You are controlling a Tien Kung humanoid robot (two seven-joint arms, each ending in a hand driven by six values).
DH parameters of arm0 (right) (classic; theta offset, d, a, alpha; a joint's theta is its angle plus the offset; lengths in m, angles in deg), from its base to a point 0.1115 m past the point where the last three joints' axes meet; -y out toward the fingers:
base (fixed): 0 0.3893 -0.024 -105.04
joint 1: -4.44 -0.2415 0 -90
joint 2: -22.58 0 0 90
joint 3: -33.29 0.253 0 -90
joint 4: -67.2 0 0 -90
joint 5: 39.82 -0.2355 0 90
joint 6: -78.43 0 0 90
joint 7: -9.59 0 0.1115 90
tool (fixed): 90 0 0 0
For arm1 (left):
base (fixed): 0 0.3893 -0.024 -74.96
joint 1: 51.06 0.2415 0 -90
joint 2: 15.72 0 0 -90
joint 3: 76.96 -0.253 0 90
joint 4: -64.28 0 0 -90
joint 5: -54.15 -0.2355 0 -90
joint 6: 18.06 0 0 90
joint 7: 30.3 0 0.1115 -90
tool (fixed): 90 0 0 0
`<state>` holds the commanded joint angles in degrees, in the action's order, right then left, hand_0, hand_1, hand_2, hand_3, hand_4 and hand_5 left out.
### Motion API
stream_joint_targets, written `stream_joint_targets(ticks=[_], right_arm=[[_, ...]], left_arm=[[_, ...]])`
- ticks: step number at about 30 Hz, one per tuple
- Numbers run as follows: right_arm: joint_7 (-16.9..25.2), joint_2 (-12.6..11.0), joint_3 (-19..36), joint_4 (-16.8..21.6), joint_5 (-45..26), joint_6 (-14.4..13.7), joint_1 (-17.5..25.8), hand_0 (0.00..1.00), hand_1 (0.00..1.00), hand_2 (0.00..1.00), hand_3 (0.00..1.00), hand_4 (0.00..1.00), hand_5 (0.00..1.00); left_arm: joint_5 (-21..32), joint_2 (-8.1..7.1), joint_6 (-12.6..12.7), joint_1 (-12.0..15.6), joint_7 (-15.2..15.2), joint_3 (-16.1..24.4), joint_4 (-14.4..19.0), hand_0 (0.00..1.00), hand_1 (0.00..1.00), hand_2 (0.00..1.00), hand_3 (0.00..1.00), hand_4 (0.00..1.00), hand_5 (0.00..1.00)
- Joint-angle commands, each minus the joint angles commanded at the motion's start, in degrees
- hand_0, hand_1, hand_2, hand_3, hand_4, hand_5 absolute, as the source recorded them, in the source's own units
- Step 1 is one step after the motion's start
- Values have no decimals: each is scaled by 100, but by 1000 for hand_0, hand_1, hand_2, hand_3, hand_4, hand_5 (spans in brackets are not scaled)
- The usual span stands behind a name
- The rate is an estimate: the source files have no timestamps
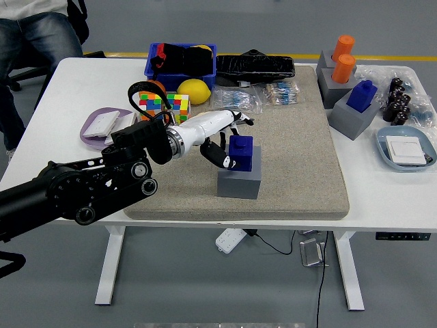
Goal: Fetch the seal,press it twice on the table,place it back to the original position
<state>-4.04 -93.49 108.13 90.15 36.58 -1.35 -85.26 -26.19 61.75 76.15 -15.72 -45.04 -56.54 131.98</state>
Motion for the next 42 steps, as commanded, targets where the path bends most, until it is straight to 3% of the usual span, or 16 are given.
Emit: stream_joint_targets(ticks=[4,5,10,11,28,29,31,34,35,40,41,42], right_arm=[[1,0,8,0,1,0,-4,902,754,753,775,890,552],[1,1,11,-1,3,-1,-4,902,753,753,775,890,552],[0,8,15,-4,9,1,0,902,753,753,775,890,552],[1,10,16,-4,10,2,1,902,754,753,775,890,552],[3,11,36,-3,12,4,1,902,754,753,775,891,551],[4,13,36,-3,10,4,2,902,754,754,775,891,553],[4,17,38,-3,10,5,4,902,754,754,775,891,553],[4,23,41,-5,10,5,10,902,754,754,775,891,553],[3,23,42,-8,12,6,12,902,754,754,775,891,552],[6,31,51,-9,11,5,13,902,754,754,775,891,552],[6,33,53,-8,8,5,14,902,753,753,775,891,552],[6,36,53,-8,8,6,14,902,753,753,775,891,552]], left_arm=[[60,27,50,7,61,-17,-64,795,381,332,865,663,2],[63,30,61,11,75,-19,-73,801,610,506,879,732,2],[129,35,103,24,135,-18,-114,801,610,506,879,732,2],[140,36,107,27,140,-11,-122,817,786,718,892,815,2],[209,22,110,46,206,54,-160,824,830,760,894,831,2],[212,21,109,49,224,62,-163,862,901,851,914,937,2],[252,18,91,59,261,84,-169,862,901,851,914,937,2],[410,9,-4,77,310,130,-163,862,901,851,914,937,2],[497,6,-76,85,320,158,-159,918,965,947,943,998,2],[971,-7,-426,122,355,273,-171,918,965,947,943,998,2],[1073,-10,-506,130,360,296,-179,985,998,998,998,998,300],[1178,-11,-573,137,367,315,-189,985,998,998,998,998,300]])
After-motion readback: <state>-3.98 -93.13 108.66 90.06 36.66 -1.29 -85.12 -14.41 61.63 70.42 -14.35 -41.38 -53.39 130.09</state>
